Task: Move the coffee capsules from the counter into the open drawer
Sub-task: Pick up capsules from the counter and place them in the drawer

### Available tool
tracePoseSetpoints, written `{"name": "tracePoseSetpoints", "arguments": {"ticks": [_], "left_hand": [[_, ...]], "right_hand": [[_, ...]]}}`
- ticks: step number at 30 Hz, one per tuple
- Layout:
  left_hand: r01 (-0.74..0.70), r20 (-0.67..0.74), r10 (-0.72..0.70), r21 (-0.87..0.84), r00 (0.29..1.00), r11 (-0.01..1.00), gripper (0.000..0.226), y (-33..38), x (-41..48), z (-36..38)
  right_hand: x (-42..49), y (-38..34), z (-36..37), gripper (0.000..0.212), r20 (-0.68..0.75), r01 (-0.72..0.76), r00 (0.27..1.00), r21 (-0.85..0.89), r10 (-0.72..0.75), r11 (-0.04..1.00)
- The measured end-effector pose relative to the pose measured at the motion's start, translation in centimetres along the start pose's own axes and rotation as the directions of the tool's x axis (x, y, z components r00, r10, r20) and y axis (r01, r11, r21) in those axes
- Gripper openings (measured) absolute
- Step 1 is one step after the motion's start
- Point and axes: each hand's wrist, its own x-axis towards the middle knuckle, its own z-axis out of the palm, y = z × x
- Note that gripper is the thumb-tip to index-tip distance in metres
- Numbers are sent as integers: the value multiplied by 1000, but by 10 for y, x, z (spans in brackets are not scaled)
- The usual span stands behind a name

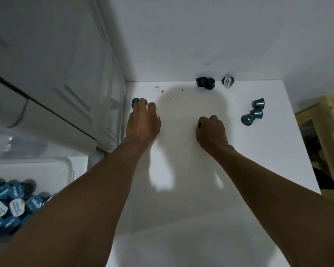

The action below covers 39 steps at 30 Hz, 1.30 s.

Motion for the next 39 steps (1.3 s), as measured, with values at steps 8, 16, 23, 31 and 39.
{"name": "tracePoseSetpoints", "arguments": {"ticks": [8,16,23,31,39], "left_hand": [[35,-93,-30,52,995,998,34,-24,41,21],[35,8,-36,49,999,998,27,-27,36,21],[41,-15,-45,-206,999,978,13,1,-5,-15],[-30,-118,10,-175,993,984,27,47,-86,-94],[21,-333,-85,-192,939,981,29,69,-196,-161]], "right_hand": [[42,-43,9,16,-35,140,990,49,-139,989],[43,-53,16,16,-21,149,989,80,-147,986],[6,-48,-17,33,-56,146,989,135,-140,980],[-79,-48,-87,28,-125,225,971,197,-203,954],[-188,-39,-146,23,-243,328,929,199,-278,923]]}}
